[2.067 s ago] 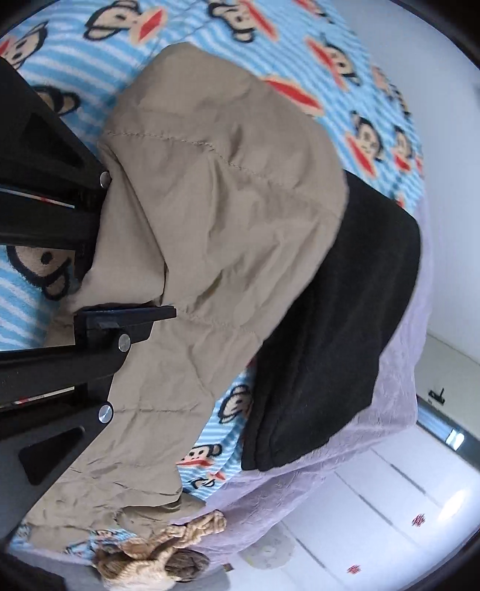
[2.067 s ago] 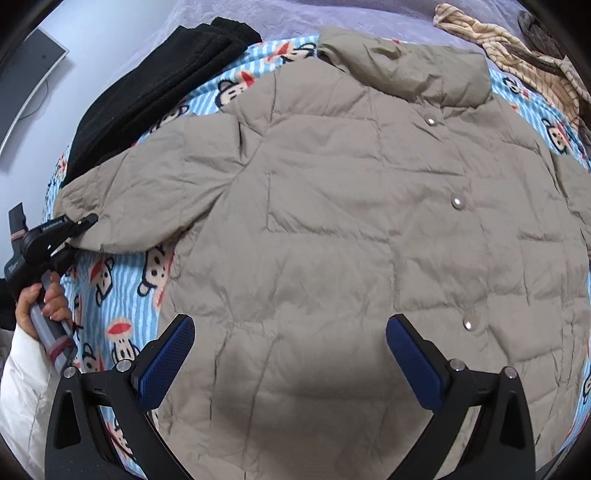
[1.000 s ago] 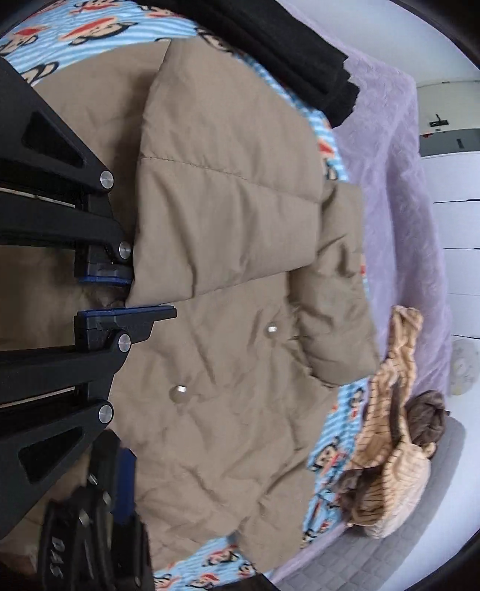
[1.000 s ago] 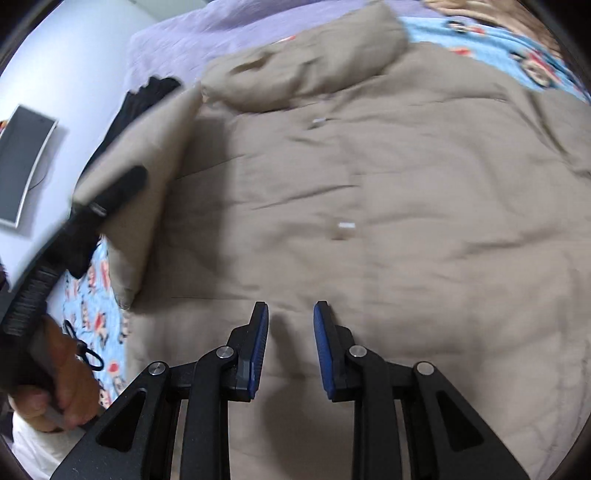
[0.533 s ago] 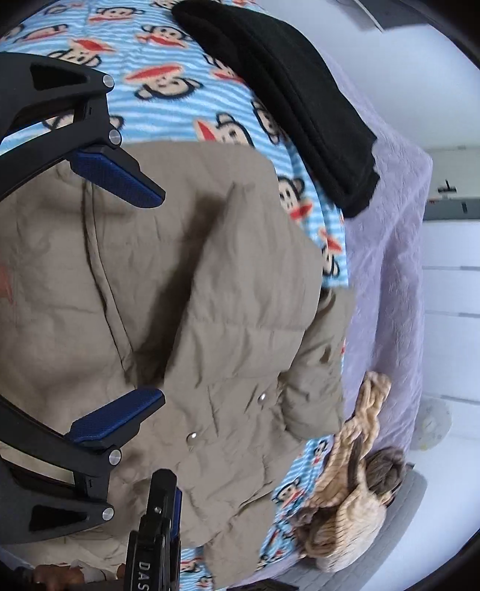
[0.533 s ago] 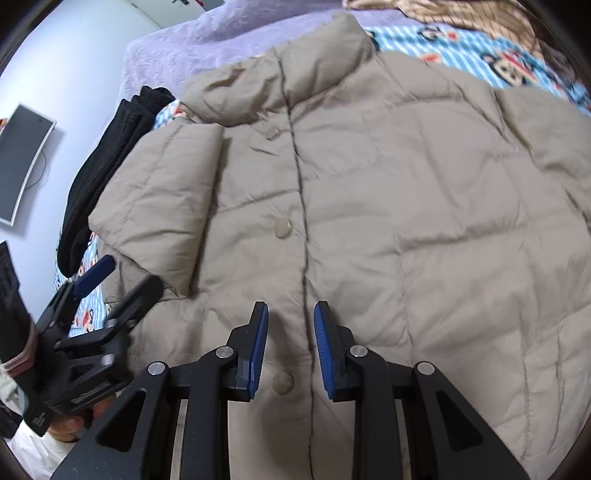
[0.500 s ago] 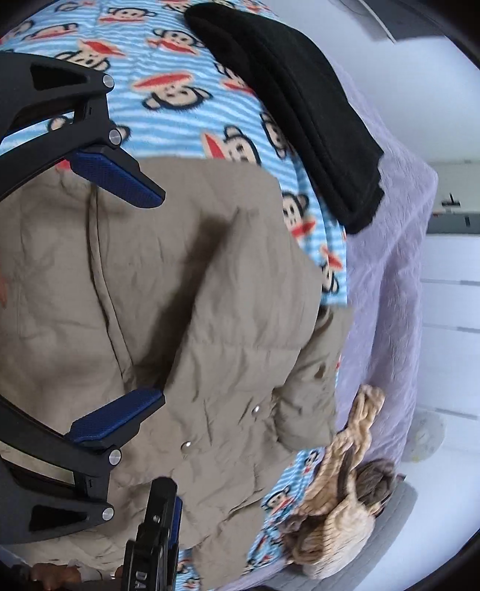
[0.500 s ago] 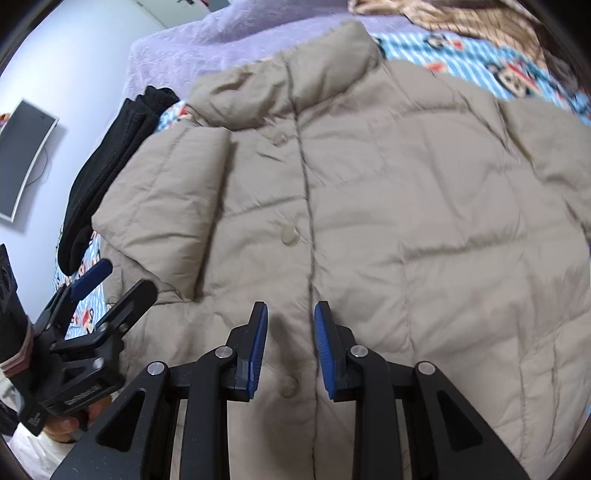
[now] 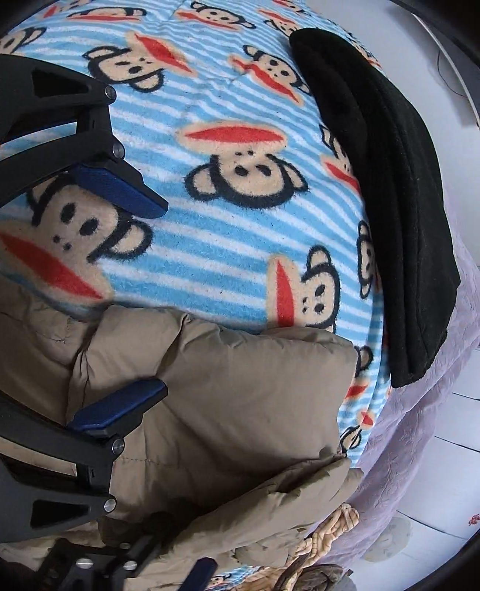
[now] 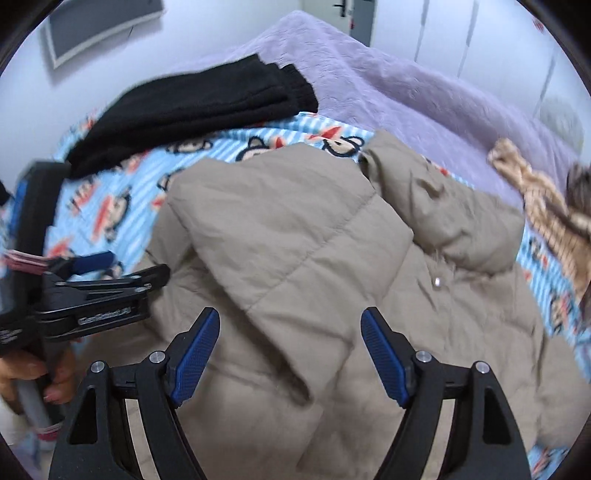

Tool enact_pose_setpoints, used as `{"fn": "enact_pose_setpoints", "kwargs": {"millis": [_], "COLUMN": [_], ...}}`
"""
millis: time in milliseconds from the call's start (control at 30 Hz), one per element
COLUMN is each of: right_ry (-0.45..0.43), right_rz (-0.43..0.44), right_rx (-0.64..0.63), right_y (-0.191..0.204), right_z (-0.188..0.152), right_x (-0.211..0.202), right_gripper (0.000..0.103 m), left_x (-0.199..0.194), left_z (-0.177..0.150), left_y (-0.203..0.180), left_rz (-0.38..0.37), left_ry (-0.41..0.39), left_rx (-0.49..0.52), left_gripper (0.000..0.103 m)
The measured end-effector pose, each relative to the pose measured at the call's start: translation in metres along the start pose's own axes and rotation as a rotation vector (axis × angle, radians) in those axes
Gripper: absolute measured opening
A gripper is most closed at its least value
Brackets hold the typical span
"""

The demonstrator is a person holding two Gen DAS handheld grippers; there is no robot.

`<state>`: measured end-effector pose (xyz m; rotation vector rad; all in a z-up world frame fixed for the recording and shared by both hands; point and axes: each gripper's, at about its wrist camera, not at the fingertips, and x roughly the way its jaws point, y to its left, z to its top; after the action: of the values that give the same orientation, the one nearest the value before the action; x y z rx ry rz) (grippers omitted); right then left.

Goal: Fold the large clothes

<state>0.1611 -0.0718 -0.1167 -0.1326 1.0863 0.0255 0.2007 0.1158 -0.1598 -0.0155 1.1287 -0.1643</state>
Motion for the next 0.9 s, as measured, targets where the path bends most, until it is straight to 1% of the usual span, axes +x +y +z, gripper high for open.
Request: {"fn": "enact_pose_setpoints", "kwargs": {"millis": [67,100,133,167,233,300,333,367,400,433,467,533,600,633,667,700,733,767,833,900], "right_ry": [0.011,0.004,-0.01,-0.032,-0.075,-0.101,-0.097,-0.083,-0.059,-0.03,-0.001,0.025,0.014,0.004,-0.009,-0.028,-0.047,-0.058,-0.061,-0.045], "right_rz": [-0.067,-0.098,-0.125,-0.139,-0.12,-0.114,-0.125,-0.13,-0.108,-0.076,-0.061,-0.087,-0.093,-0.092,-0.086,-0.072,-0.049,-0.017,0.025,0.048], "right_rx": [-0.05,-0.049,-0.021,0.04,0.215,0.38,0.451,0.517,0.58,0.624,0.665,0.721,0.779,0.81,0.831,0.837,0.824,0.791,0.695,0.581], "right_y": [0.003,0.001,-0.008,-0.023,-0.063,-0.103,-0.122,-0.141,-0.159,-0.171,-0.182,-0.196,-0.21,-0.215,-0.218,-0.221,-0.221,-0.218,-0.205,-0.186], "right_z": [0.007,0.009,0.009,0.008,0.002,-0.014,-0.025,-0.038,-0.051,-0.061,-0.071,-0.09,-0.107,-0.112,-0.116,-0.117,-0.114,-0.108,-0.092,-0.075], "right_x": [0.015,0.017,0.017,0.013,0.003,-0.005,-0.007,-0.009,-0.007,-0.004,-0.003,-0.01,-0.022,-0.028,-0.034,-0.039,-0.041,-0.041,-0.037,-0.027], "right_gripper": [0.081,0.081,0.081,0.081,0.081,0.081,0.081,0.081,0.081,0.081,0.081,0.081,0.081,0.081,0.077,0.057,0.045,0.038,0.036,0.035], "left_x": [0.002,0.003,0.003,0.003,0.003,0.001,0.0,-0.001,-0.004,-0.011,-0.018,-0.03,-0.039,-0.041,-0.039,-0.036,-0.031,-0.023,-0.009,0.004], "left_z": [0.0,0.002,0.002,0.002,0.006,0.007,0.007,0.008,0.011,0.013,0.016,0.024,0.037,0.044,0.052,0.058,0.064,0.068,0.07,0.067], "left_y": [-0.001,-0.001,0.0,0.0,-0.001,-0.003,-0.004,-0.006,-0.008,-0.01,-0.012,-0.016,-0.021,-0.025,-0.029,-0.032,-0.036,-0.04,-0.046,-0.049], "left_rz": [0.0,-0.003,-0.007,-0.009,-0.01,-0.018,-0.021,-0.008,0.005,0.002,-0.004,-0.021,-0.029,-0.036,-0.043,-0.042,-0.039,-0.041,-0.018,0.019], "left_ry": [0.0,0.001,0.002,0.002,0.002,0.002,0.003,0.002,-0.003,-0.015,-0.025,-0.065,-0.105,-0.117,-0.126,-0.126,-0.121,-0.114,-0.093,-0.068], "left_rx": [0.002,0.004,0.006,0.009,0.017,0.026,0.032,0.039,0.045,0.052,0.064,0.085,0.111,0.116,0.114,0.109,0.102,0.094,0.089,0.072], "left_gripper": [0.09,0.09,0.09,0.09,0.09,0.09,0.09,0.09,0.088,0.076,0.073,0.071,0.066,0.066,0.066,0.066,0.066,0.066,0.066,0.066]}}
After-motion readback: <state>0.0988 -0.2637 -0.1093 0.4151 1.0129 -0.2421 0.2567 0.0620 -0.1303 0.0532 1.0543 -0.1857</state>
